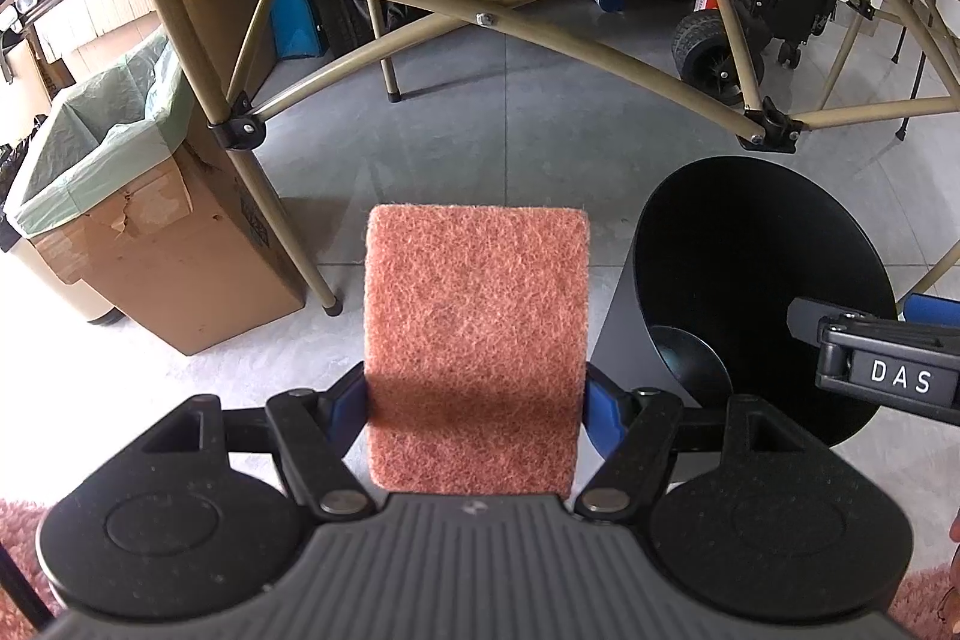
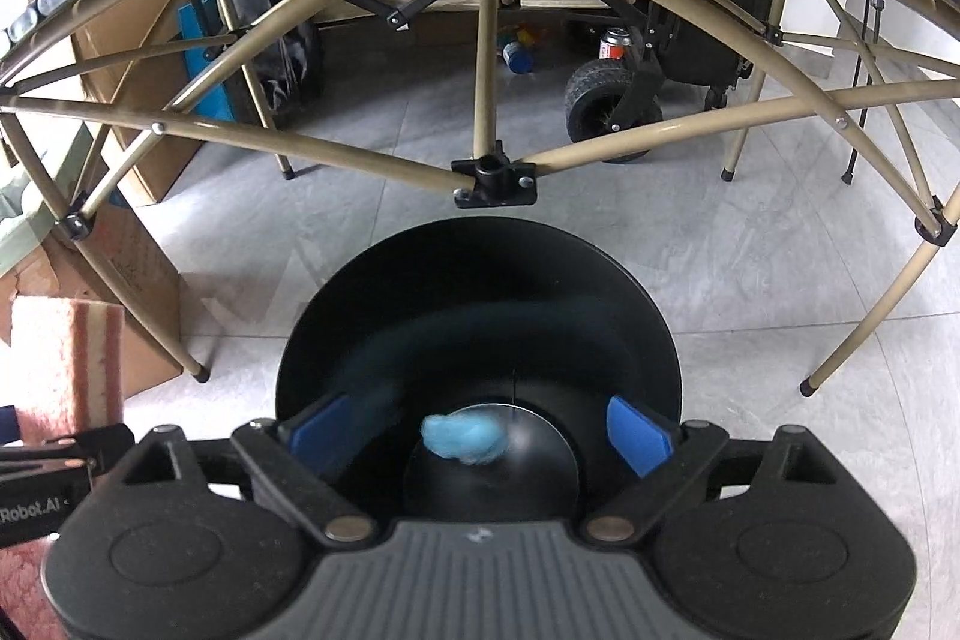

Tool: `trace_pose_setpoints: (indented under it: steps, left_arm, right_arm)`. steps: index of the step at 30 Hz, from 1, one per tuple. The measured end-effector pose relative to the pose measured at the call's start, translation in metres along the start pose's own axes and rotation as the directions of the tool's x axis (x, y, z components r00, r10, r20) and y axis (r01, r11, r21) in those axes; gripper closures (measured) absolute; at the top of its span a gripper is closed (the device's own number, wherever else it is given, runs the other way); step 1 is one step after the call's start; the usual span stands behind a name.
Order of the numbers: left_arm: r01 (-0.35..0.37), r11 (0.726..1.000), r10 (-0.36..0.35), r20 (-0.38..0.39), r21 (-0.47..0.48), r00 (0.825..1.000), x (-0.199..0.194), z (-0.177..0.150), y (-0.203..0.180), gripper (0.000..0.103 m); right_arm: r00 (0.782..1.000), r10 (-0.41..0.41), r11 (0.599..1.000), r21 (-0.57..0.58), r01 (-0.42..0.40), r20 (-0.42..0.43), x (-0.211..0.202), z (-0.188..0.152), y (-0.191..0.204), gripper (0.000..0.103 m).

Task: Collect trash
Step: 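Open the right gripper over the black bin to drop the blue plush, then move the left gripper over the black bin and release the pink pad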

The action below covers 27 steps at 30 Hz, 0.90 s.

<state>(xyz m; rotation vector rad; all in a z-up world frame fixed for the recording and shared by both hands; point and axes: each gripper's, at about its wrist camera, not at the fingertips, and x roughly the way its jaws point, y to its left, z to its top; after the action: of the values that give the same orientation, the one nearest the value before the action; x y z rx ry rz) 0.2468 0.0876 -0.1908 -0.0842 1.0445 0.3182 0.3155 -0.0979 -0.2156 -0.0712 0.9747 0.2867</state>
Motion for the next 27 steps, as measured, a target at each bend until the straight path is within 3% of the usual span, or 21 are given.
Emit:
trace_pose_setpoints:
  steps: [3,12,27]
  left_arm:
    - [0.001,1.0,-0.001,0.002,0.0,1.0,0.0,0.0,0.0,0.031]
    - [0.024,1.0,-0.024,-0.002,0.006,1.0,-0.003,0.002,-0.006,0.031]
    - [0.069,0.996,-0.071,0.031,0.062,0.997,-0.012,0.018,-0.043,0.031]
  right_arm:
    - [1.0,-0.005,1.0,0.0,0.005,-0.006,0.0,0.0,-0.001,0.005]
    - [1.0,0.01,1.0,0.022,-0.01,-0.004,-0.006,0.002,-0.007,0.0]
    - [0.999,-0.036,0.986,0.163,0.032,0.018,-0.038,0.005,-0.061,0.0]
